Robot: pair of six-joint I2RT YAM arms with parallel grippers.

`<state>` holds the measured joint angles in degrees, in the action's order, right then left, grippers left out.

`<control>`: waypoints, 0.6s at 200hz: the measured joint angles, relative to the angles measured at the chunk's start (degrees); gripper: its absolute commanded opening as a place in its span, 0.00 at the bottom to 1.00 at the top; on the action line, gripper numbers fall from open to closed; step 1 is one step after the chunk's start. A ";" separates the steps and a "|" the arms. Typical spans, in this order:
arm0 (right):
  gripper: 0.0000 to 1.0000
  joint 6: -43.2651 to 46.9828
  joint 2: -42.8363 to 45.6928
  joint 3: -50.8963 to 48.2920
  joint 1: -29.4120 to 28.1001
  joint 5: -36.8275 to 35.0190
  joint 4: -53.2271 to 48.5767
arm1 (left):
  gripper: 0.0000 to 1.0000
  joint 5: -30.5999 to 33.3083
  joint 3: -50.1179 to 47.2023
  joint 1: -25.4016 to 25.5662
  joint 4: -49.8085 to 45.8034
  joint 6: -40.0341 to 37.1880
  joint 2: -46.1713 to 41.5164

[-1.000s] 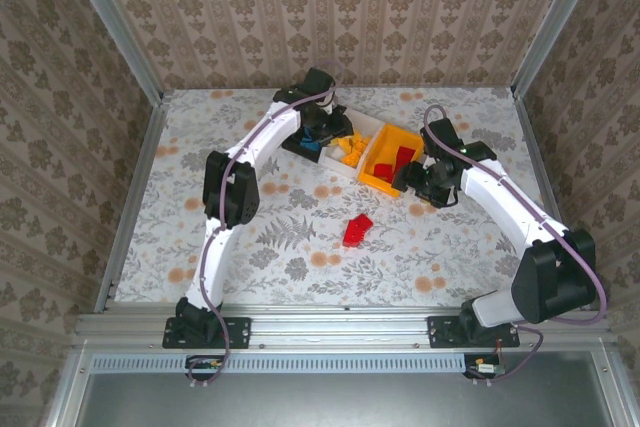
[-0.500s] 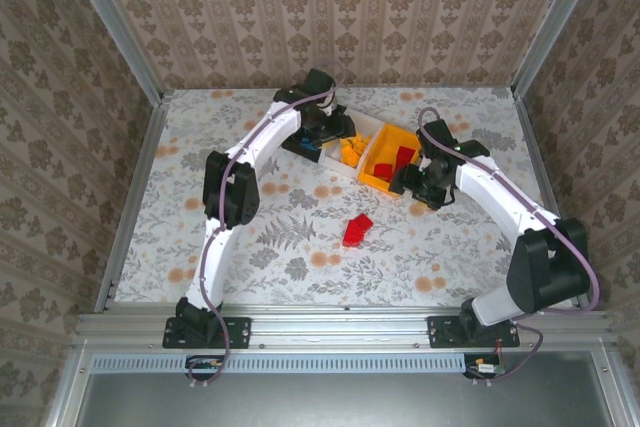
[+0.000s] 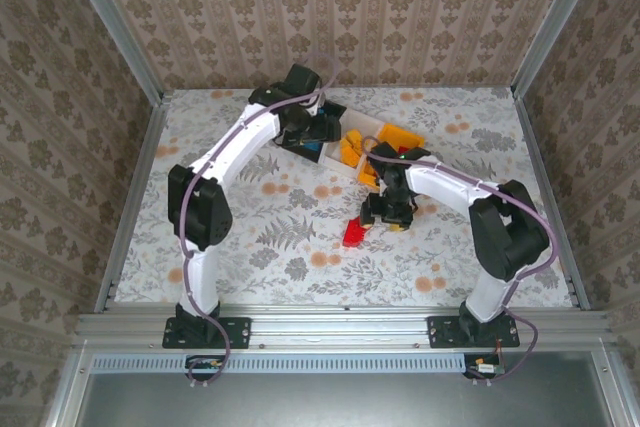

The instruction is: Sort the legos into containers by color

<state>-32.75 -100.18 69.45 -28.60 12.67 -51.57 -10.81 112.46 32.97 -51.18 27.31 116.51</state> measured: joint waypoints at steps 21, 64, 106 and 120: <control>0.62 0.11 -0.46 1.46 -0.94 -0.11 -0.26 | 0.73 0.20 -3.02 0.00 0.72 -0.28 -0.31; 0.57 0.24 -3.45 3.93 -3.82 -0.26 -0.26 | 0.73 0.00 -9.94 -0.46 1.97 -0.39 -1.92; 0.56 0.22 -5.66 3.93 -5.60 -0.20 -0.22 | 0.73 -0.33 -13.88 -1.81 2.89 -0.39 -5.18; 0.56 0.22 -6.56 3.93 -5.88 -0.20 -0.17 | 0.73 -0.48 -14.38 -2.12 3.26 -0.39 -6.05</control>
<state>-32.53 -106.74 73.38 -34.48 12.47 -51.75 -11.29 98.08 30.85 -47.92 26.92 110.45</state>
